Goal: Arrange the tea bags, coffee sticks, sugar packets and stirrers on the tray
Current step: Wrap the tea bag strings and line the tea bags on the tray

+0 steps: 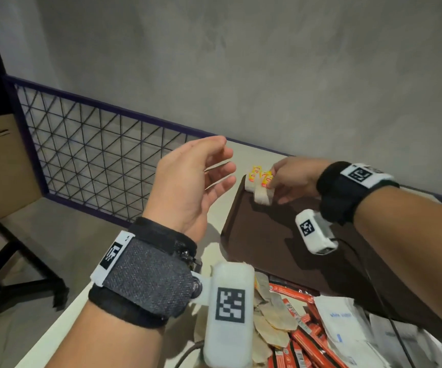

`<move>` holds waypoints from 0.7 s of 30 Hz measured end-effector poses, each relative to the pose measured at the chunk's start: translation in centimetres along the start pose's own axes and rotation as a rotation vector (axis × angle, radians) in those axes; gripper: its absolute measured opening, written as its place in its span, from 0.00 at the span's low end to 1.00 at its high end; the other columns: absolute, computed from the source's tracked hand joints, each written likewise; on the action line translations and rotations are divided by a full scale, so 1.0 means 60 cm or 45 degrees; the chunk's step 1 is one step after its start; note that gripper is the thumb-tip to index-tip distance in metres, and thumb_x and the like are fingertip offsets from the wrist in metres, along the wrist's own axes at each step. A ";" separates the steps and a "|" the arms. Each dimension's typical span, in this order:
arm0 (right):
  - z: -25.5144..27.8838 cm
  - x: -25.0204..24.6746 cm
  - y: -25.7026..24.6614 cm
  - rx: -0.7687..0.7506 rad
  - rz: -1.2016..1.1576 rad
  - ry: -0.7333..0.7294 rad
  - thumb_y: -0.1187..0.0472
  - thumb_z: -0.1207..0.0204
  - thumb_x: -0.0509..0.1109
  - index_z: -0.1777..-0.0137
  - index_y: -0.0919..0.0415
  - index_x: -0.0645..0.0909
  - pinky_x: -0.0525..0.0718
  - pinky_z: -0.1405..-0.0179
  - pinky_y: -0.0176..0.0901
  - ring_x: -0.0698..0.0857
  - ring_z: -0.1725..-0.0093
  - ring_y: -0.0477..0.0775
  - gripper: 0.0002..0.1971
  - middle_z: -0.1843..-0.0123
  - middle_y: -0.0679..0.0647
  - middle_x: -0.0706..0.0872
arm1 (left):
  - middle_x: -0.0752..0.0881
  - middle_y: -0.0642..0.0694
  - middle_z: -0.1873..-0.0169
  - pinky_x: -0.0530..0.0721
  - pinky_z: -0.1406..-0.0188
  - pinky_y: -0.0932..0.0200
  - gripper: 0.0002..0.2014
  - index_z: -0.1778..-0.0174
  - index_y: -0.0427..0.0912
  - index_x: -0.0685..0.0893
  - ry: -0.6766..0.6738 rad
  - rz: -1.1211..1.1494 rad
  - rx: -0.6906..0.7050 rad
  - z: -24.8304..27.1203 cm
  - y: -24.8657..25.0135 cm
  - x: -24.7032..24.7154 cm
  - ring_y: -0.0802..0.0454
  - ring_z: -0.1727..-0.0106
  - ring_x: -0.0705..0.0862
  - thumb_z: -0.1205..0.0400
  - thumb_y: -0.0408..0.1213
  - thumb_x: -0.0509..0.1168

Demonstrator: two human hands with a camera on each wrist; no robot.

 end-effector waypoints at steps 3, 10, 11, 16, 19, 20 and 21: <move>-0.030 0.023 0.002 0.085 -0.002 -0.030 0.74 0.15 0.62 0.47 0.66 0.76 0.85 0.58 0.50 0.83 0.63 0.59 0.05 0.59 0.65 0.82 | 0.89 0.47 0.65 0.87 0.64 0.59 0.02 0.55 0.42 0.87 0.000 0.017 -0.025 -0.006 -0.006 -0.002 0.53 0.67 0.86 0.17 0.35 0.72; -0.071 0.025 -0.004 0.120 -0.005 0.118 0.72 0.21 0.71 0.50 0.68 0.78 0.87 0.67 0.48 0.84 0.70 0.60 0.04 0.63 0.65 0.82 | 0.88 0.47 0.66 0.87 0.66 0.61 0.03 0.51 0.39 0.88 -0.016 0.057 -0.059 -0.012 -0.012 -0.003 0.53 0.68 0.86 0.18 0.34 0.71; -0.074 0.025 -0.003 0.115 -0.013 0.132 0.71 0.22 0.74 0.52 0.68 0.79 0.88 0.66 0.48 0.84 0.70 0.61 0.05 0.65 0.64 0.82 | 0.88 0.47 0.66 0.87 0.67 0.61 0.03 0.51 0.39 0.87 -0.017 0.061 -0.064 -0.013 -0.013 -0.004 0.53 0.69 0.85 0.18 0.34 0.71; -0.076 0.034 -0.001 0.142 0.034 0.035 0.73 0.27 0.79 0.54 0.72 0.85 0.92 0.50 0.50 0.87 0.62 0.59 0.06 0.65 0.64 0.87 | 0.88 0.48 0.67 0.86 0.69 0.61 0.02 0.55 0.40 0.87 -0.026 0.068 -0.091 -0.012 -0.014 -0.002 0.54 0.70 0.85 0.18 0.34 0.71; -0.081 0.038 -0.005 0.134 0.060 0.031 0.78 0.28 0.77 0.62 0.71 0.84 0.91 0.47 0.48 0.88 0.66 0.57 0.06 0.74 0.60 0.87 | 0.88 0.47 0.67 0.86 0.69 0.61 0.02 0.56 0.41 0.87 -0.028 0.061 -0.101 -0.011 -0.015 -0.001 0.54 0.70 0.85 0.17 0.34 0.71; -0.085 0.037 -0.006 0.128 0.059 0.053 0.78 0.29 0.77 0.63 0.70 0.84 0.92 0.48 0.48 0.88 0.66 0.57 0.07 0.74 0.61 0.86 | 0.88 0.47 0.67 0.86 0.69 0.61 0.02 0.55 0.40 0.87 -0.027 0.058 -0.101 -0.012 -0.015 -0.001 0.54 0.70 0.85 0.17 0.34 0.71; -0.089 0.038 -0.007 0.123 0.058 0.072 0.79 0.29 0.78 0.62 0.70 0.84 0.92 0.47 0.50 0.88 0.66 0.59 0.07 0.73 0.62 0.86 | 0.88 0.48 0.67 0.86 0.69 0.61 0.02 0.54 0.40 0.87 -0.026 0.053 -0.099 -0.012 -0.015 -0.001 0.54 0.70 0.85 0.17 0.34 0.71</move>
Point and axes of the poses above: each hand's wrist, its own z-axis away from the middle knuckle, its own x-axis out of the palm, y = z × x, the point moved 3 cm from there along -z, towards the middle knuckle
